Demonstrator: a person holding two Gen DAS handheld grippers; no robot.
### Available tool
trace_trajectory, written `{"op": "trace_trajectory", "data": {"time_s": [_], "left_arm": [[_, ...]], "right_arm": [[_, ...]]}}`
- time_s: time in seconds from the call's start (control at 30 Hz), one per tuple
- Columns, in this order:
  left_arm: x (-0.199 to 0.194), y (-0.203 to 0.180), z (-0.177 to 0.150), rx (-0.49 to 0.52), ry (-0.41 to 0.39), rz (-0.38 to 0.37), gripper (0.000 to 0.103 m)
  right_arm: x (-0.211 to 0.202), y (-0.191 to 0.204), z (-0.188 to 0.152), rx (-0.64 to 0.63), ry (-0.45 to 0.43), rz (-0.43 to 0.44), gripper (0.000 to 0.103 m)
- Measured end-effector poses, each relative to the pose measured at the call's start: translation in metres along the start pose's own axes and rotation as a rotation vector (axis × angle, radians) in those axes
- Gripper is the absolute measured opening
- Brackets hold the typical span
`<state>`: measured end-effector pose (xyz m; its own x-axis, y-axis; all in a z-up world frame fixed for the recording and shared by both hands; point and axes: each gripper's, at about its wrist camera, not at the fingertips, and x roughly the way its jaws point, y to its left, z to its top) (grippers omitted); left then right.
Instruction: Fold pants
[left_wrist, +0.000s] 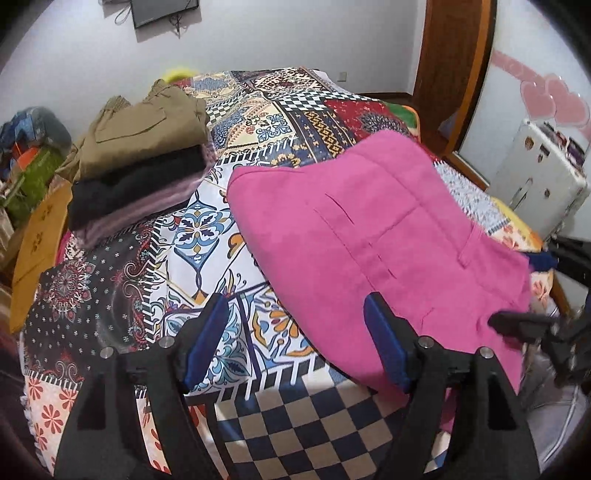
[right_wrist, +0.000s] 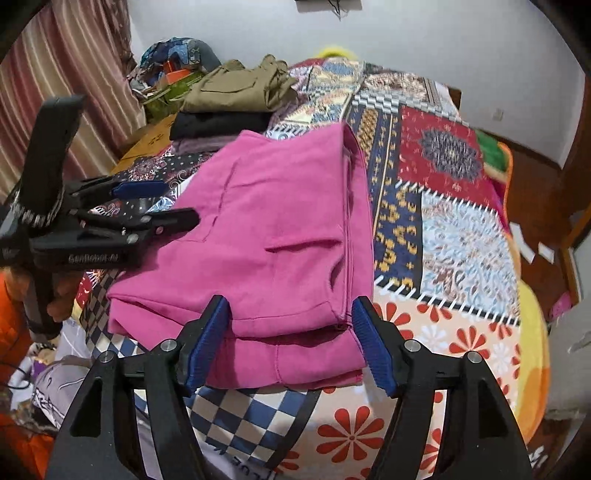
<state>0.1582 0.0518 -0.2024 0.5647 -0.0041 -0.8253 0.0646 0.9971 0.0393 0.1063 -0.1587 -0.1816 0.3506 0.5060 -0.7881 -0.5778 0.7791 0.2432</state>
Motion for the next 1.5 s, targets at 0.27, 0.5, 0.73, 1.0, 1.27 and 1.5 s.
{"op": "trace_trajectory", "data": {"time_s": [0.27, 0.5, 0.73, 1.0, 1.27, 1.5], "left_arm": [[-0.005, -0.002, -0.008, -0.094, 0.065, -0.092, 0.076], [-0.009, -0.034, -0.006, -0.024, 0.043, -0.115, 0.076], [-0.031, -0.013, 0.009, -0.051, -0.022, -0.088, 0.076], [-0.015, 0.042, 0.043, -0.081, -0.086, 0.067, 0.076], [0.053, 0.065, 0.03, -0.121, 0.092, 0.115, 0.068], [0.052, 0.057, 0.019, -0.108, 0.089, 0.116, 0.059]], "right_arm": [[0.008, -0.013, 0.009, -0.088, 0.002, -0.093, 0.074], [0.02, -0.051, 0.036, -0.111, -0.002, -0.168, 0.074], [-0.016, -0.059, 0.059, -0.028, -0.101, -0.147, 0.072], [-0.026, -0.017, 0.029, 0.014, -0.118, -0.049, 0.073], [-0.013, -0.04, 0.002, 0.057, -0.061, -0.132, 0.072], [-0.034, -0.091, -0.013, 0.167, -0.049, -0.271, 0.072]]}}
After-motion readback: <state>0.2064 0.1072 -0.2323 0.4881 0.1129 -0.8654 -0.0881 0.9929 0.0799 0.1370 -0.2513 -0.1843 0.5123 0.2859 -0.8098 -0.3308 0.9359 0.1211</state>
